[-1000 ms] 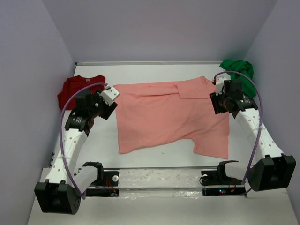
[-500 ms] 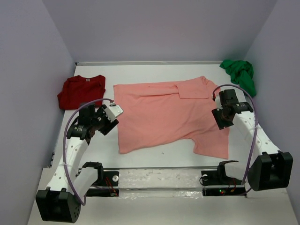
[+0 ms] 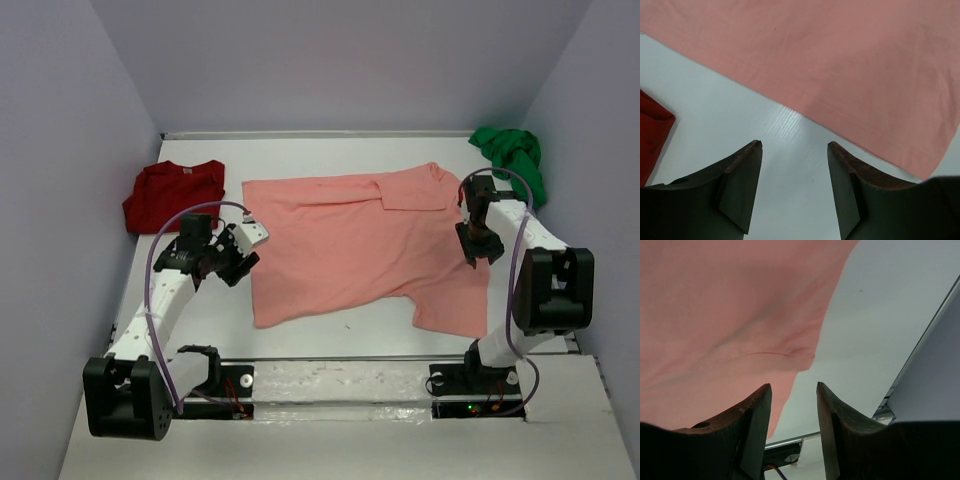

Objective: Fold and stack the t-shirts
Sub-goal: Flatten the tshirt out

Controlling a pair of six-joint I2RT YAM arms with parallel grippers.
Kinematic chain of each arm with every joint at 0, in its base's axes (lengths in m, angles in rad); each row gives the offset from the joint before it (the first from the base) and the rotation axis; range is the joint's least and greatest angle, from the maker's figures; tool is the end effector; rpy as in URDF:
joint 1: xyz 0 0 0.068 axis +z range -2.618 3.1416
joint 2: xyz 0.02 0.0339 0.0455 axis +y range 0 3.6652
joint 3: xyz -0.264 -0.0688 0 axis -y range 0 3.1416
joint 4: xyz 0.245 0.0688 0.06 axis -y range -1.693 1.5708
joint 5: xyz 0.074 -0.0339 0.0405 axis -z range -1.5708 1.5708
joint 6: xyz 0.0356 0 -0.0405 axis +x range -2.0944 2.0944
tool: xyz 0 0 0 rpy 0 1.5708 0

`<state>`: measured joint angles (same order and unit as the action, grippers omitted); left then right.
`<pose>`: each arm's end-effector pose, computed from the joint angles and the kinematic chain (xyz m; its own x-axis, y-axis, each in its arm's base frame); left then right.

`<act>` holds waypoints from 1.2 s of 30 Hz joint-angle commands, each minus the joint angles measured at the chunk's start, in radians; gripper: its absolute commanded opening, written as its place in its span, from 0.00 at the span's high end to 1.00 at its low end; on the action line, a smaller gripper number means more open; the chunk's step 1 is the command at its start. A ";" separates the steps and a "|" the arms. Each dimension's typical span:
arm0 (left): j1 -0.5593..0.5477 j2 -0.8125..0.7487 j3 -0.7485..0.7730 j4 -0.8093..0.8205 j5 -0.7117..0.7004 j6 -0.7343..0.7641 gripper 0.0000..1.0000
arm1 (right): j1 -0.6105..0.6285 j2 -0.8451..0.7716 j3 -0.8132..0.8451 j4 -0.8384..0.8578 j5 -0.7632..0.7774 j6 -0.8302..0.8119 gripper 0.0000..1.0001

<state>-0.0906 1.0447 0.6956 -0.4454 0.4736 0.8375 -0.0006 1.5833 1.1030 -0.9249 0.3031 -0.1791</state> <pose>0.2099 -0.0354 0.2390 -0.1793 0.6802 -0.7107 0.7948 0.5259 0.3027 0.2861 -0.0108 0.2110 -0.9794 -0.1694 -0.1098 -0.1267 0.9392 -0.3191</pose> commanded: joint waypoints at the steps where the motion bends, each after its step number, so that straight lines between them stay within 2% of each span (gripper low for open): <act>1: -0.008 -0.008 0.039 0.020 0.051 0.017 0.35 | -0.062 0.061 0.105 0.027 -0.012 0.044 0.54; 8: -0.009 -0.028 0.012 0.028 0.054 0.020 0.36 | -0.159 0.161 0.166 0.014 -0.102 0.038 0.56; 18: -0.011 -0.008 -0.005 0.065 0.091 -0.008 0.39 | -0.159 0.222 0.153 -0.055 -0.262 0.001 0.59; 20: -0.012 0.001 -0.005 0.068 0.100 -0.008 0.48 | -0.159 0.221 0.146 -0.052 -0.277 -0.002 0.60; 21: -0.014 0.006 -0.004 0.073 0.108 -0.014 0.58 | -0.159 0.221 0.144 -0.052 -0.285 -0.003 0.61; 22: -0.014 0.011 -0.001 0.076 0.115 -0.021 0.58 | -0.168 0.222 0.136 -0.055 -0.294 -0.006 0.61; 26: -0.028 0.025 0.010 0.083 0.128 -0.046 0.57 | -0.168 0.231 0.115 -0.052 -0.279 -0.007 0.62; 27: -0.029 0.023 0.010 0.086 0.120 -0.052 0.52 | -0.180 0.228 0.112 -0.045 -0.266 0.001 0.62; 29: -0.032 0.018 0.015 0.085 0.112 -0.057 0.48 | -0.193 0.221 0.110 -0.045 -0.236 0.009 0.62; 36: -0.043 0.000 0.012 0.079 0.108 -0.061 0.41 | -0.242 0.211 0.089 -0.048 -0.185 0.001 0.61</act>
<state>-0.1253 1.0698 0.6960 -0.3817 0.5644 0.7876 -0.2123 1.8088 1.2015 -0.9607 0.0772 -0.1791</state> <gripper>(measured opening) 0.578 0.384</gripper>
